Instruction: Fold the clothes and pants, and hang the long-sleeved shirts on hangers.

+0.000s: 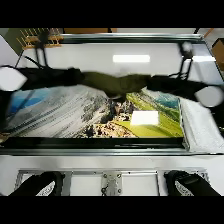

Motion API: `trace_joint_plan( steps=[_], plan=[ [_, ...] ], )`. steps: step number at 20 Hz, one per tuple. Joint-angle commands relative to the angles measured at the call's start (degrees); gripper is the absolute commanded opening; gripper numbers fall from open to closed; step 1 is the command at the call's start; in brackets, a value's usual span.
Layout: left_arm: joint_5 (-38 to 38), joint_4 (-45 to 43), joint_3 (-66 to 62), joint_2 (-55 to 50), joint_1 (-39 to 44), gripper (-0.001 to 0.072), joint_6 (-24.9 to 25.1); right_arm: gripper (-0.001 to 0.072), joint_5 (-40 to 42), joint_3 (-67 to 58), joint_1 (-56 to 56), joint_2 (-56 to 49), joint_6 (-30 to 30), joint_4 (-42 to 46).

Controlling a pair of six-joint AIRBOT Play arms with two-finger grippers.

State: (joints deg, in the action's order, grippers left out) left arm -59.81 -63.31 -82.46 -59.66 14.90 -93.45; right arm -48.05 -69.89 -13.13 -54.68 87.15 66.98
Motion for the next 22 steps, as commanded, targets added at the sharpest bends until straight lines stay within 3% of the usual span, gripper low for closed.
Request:
trace_joint_plan(
  steps=[1, 6, 9, 11, 15, 19, 22],
  plan=[
    [0.59, -0.13, -12.09, 9.94, 3.67, 0.0019, -1.22, 0.0028, -12.83, -14.34, 0.39, 7.69, 3.21, 2.25],
    [0.09, -0.31, -15.37, 15.28, 8.37, 0.0019, -4.81, 0.0028, -17.99, -16.06, 0.39, 15.39, 16.72, 2.29],
    [-6.84, -8.22, -15.37, 10.54, 8.37, 0.0019, -9.38, 0.0028, -26.29, -15.63, 0.42, 12.02, 24.44, 2.45],
    [-12.68, -16.72, -15.08, 3.65, 8.37, 0.0019, -11.54, 0.0028, -30.23, -14.62, 0.42, 6.1, 24.44, 3.04],
    [-9.33, -21.14, -9.46, -13.38, 8.28, 0.002, -11.5, 0.0028, -30.38, -13.53, 0.55, -12.55, 18.4, 3.3],
    [-6.82, -19.12, -14.23, -33.0, 4.33, 0.0019, -11.08, 0.0028, -18.34, -14.99, 2.08, -28.2, 16.02, 4.63],
    [-10.14, -8.37, -23.32, -41.9, 0.76, 0.0019, -7.87, 0.0028, -12.22, -17.49, 3.72, -32.46, 16.06, 4.7]
  ],
)
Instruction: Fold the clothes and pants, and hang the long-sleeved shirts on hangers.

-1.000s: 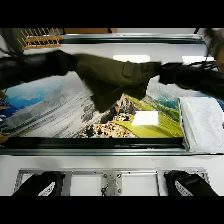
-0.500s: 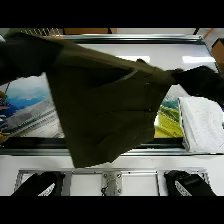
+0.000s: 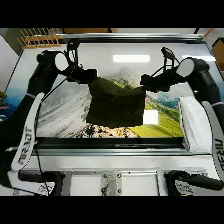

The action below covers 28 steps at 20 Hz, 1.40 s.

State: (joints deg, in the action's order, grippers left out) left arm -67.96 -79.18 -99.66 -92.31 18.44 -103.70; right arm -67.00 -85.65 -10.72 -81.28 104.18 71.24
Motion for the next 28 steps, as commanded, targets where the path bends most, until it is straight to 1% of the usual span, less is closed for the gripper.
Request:
trace_joint_plan(
  steps=[1, 3, 4, 6, 9, 13, 16, 18, 20, 22, 25, 26, 27, 28],
  plan=[
    [-2.73, 9.84, -8.22, -10.45, -3.76, 0.0019, 2.34, 0.0028, 7.45, -1.92, 2.01, -5.88, -0.94, 0.61],
    [-4.76, 11.39, -10.69, -10.8, -5.53, 0.002, 2.34, 0.0028, 5.64, -1.92, 3.15, -4.81, -2.05, 1.25],
    [-6.21, 11.28, -10.8, -10.19, -6.05, 0.002, 2.38, 0.0028, 3.54, -1.84, 3.26, -3.98, -4.09, 2.51],
    [-7.04, 11.26, -7.56, -7.39, -6.25, 0.002, 4.15, 0.0028, 0.42, -0.44, 2.47, -2.25, -6.43, 4.2],
    [-2.23, 11.15, 5.6, -0.22, -5.57, 0.0019, 4.35, 0.0028, -0.17, 7.41, 0.35, 1.97, -6.93, 4.98],
    [6.23, 11.23, 25.75, 8.35, -4.83, 0.002, 4.48, 0.0028, 3.02, 20.94, -3.52, 7.13, -6.25, 5.11],
    [10.88, 11.43, 37.79, 11.76, -3.96, 0.0019, 4.48, 0.0028, 5.55, 27.89, -6.01, 7.76, -5.86, 5.09],
    [11.89, 11.67, 42.4, 12.02, -2.69, 0.002, 4.5, 0.0028, 8.33, 31.04, -6.86, 7.69, -5.84, 4.83],
    [13.77, 11.69, 45.75, 11.98, -1.6, 0.0019, 4.48, 0.0029, 9.14, 32.72, -7.06, 7.67, -5.84, 4.66],
    [15.93, 11.74, 47.56, 11.98, -0.79, 0.0019, 4.46, 0.003, 9.14, 33.4, -7.06, 7.67, -5.86, 4.66],
    [16.09, 11.74, 47.74, 12.0, -0.63, 0.002, 4.44, 0.0042, 9.14, 33.44, -7.02, 7.69, -5.86, 2.67],
    [15.72, 11.65, 47.19, 12.02, -0.72, 0.0036, 4.48, 0.0077, 9.16, 33.42, -6.99, 7.69, -6.1, 0.76],
    [15.43, 11.63, 46.14, 12.33, -0.83, 0.0285, 4.5, 0.0299, 9.18, 33.38, -6.97, 7.74, -7.1, -1.64],
    [15.1, 11.28, 44.89, 13.09, -0.92, 0.0504, 4.85, 0.0569, 9.03, 33.07, -6.88, 8.04, -9.42, -4.68]
  ],
)
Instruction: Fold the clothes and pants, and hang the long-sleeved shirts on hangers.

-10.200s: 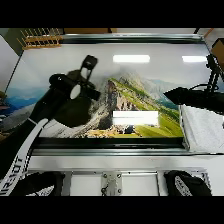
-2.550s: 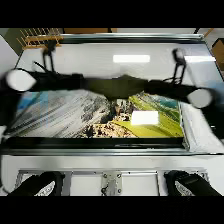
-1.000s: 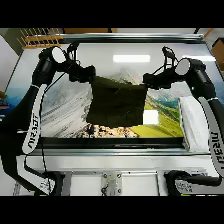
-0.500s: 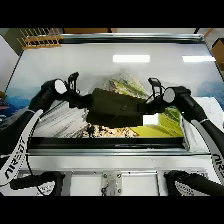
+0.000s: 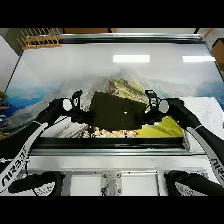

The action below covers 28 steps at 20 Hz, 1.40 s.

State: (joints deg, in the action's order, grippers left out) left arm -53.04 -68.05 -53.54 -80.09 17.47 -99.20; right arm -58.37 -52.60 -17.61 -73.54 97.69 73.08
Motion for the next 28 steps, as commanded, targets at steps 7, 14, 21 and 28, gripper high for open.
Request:
trace_joint_plan(
  steps=[7, 14, 21, 28],
  plan=[
    [-3.69, -1.4, -7.85, 13.14, 0.96, 0.0458, 0.81, 0.0626, -6.95, -2.49, 14.32, 13.75, -11.08, -9.86],
    [-0.76, -1.29, -6.58, 16.2, 6.73, 0.002, 0.79, 0.072, -2.58, 12.85, 33.92, 10.34, -27.1, -31.69],
    [-1.18, -0.79, -6.58, 11.65, 11.56, 0.002, 0.11, 0.072, 1.25, 15.61, 31.04, -8.81, -50.27, -55.82],
    [-3.93, -0.83, -6.58, 11.32, 11.87, 0.002, -0.9, 0.072, 4.13, 11.34, 23.12, -15.54, -50.69, -56.26]
  ],
)
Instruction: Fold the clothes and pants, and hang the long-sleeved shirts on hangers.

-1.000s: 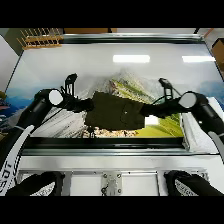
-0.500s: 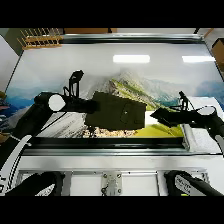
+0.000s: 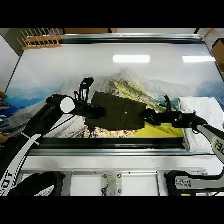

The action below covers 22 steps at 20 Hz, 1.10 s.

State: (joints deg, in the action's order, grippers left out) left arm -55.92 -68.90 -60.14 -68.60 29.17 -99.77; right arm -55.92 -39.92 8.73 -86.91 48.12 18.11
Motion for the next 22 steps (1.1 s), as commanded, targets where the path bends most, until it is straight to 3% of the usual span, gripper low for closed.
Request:
trace_joint_plan(
  steps=[1, 6, 7, 9, 10, 13, 19, 22],
  plan=[
    [-1.01, 0.02, 0.02, -0.17, 0.17, 0.002, -0.33, 0.072, 2.19, -1.57, -4.79, -2.21, -0.76, -2.05],
    [-1.05, 0.02, 0.02, -0.17, 0.17, 0.002, -0.33, 0.0715, 3.28, -3.02, -10.99, -2.69, -0.81, -4.48],
    [-1.05, 0.02, 0.02, -0.17, 0.17, 0.002, -0.33, 0.061, 3.43, -3.23, -11.72, -2.69, -1.29, -4.46],
    [-1.07, 0.02, 0.02, -0.17, 0.17, 0.002, -0.33, 0.0133, 3.41, -3.85, -12.44, -2.69, -3.41, -4.46],
    [-1.07, 0.02, 0.02, -0.17, 0.17, 0.002, -0.31, 0.0029, 3.41, -4.24, -12.39, -2.62, -3.37, -4.42],
    [-1.09, 0.0, 0.02, -0.17, 0.17, 0.002, -0.31, 0.0028, 3.19, -8.41, -10.69, -0.44, 1.38, -1.27],
    [-1.07, -0.02, 0.02, -0.17, 0.17, 0.002, -0.31, 0.0028, 0.74, -32.3, 3.52, 6.01, 31.45, 25.77],
    [-1.01, -0.07, 0.02, -0.17, 0.17, 0.002, -0.28, 0.0028, -4.09, -42.29, 12.15, 6.29, 35.98, 28.41]
  ],
)
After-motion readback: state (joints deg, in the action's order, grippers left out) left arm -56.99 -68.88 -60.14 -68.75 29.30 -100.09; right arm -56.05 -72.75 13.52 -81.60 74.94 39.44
